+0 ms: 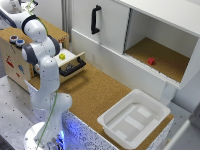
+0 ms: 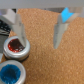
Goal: Turn off the red light
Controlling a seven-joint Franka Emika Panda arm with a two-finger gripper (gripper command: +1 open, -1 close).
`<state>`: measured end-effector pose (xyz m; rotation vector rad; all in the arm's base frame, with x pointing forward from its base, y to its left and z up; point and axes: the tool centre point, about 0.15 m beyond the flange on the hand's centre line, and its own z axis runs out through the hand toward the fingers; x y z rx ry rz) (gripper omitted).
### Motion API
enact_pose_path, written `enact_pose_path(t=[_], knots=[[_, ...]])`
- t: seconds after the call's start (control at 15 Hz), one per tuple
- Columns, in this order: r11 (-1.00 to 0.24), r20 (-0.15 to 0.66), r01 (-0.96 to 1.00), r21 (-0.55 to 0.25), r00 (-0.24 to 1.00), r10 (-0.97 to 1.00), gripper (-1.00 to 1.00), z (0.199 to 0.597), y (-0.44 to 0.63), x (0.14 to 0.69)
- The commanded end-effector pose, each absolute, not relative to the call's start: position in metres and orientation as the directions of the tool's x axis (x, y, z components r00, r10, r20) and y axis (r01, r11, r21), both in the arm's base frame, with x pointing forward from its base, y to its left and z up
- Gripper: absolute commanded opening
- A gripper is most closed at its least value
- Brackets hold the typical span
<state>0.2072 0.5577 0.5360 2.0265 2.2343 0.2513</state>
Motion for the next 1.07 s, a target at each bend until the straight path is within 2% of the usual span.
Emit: enact_pose_path(t=[0.0, 0.07, 0.33, 0.47, 0.73, 1.0], knots=[[-0.033, -0.034, 0.988, 0.148, 0.039, 0.999, 1.0, 0.522, 0.539, 0.201], [-0.071, -0.046, 0.985, 0.155, 0.079, 0.996, 1.0, 0.521, 0.53, 0.197], [-0.219, -0.009, 0.968, 0.126, 0.221, 0.975, 1.0, 0.511, 0.483, 0.187], [-0.228, -0.003, 0.967, 0.111, 0.23, 0.973, 1.0, 0.503, 0.461, 0.19], [-0.205, -0.014, 0.969, 0.139, 0.209, 0.978, 1.0, 0.505, 0.41, 0.21], [-0.266, 0.012, 0.954, 0.135, 0.267, 0.964, 1.0, 0.502, 0.345, 0.219]])
